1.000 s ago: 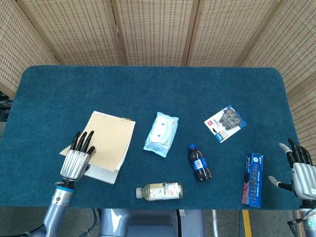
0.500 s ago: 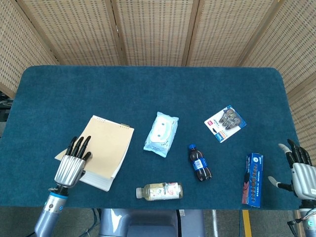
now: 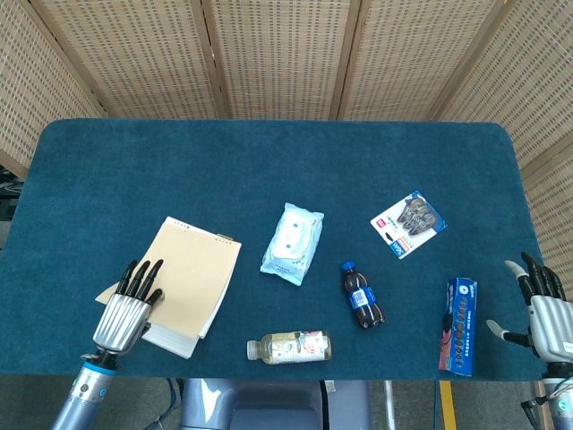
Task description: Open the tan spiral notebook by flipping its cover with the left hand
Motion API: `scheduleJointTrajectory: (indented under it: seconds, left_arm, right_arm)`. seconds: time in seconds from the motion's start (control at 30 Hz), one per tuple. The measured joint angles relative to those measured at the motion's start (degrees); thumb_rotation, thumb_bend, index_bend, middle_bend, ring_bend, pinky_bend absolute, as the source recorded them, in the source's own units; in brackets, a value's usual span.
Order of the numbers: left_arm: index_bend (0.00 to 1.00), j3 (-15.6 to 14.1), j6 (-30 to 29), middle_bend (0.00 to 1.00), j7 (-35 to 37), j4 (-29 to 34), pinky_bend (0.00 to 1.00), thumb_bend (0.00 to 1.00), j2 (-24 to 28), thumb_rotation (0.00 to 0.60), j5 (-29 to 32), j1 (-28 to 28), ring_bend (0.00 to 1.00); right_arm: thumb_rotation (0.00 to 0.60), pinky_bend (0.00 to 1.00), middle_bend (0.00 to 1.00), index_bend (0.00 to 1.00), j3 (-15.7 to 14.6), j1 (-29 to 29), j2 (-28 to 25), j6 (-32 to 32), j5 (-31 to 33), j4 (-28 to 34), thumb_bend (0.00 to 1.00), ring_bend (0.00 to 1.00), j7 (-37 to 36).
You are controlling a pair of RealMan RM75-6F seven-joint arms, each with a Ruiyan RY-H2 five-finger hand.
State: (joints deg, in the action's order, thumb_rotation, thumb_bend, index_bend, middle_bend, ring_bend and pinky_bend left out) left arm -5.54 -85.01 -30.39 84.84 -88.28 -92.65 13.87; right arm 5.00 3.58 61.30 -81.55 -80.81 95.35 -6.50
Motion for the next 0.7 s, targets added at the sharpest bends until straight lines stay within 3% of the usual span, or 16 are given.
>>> scheduleJointTrajectory:
  seconds: [0.7]
  left_arm:
    - [0.84, -3.8, -3.1, 0.0, 2.3, -0.3, 0.0, 0.64, 3.0, 0.6, -5.3, -5.2, 0.0]
  right_arm:
    - [0.6, 0.0, 0.0, 0.11, 0.0, 0.0, 0.0, -0.1, 0.0, 0.1, 0.16, 0.0, 0.1]
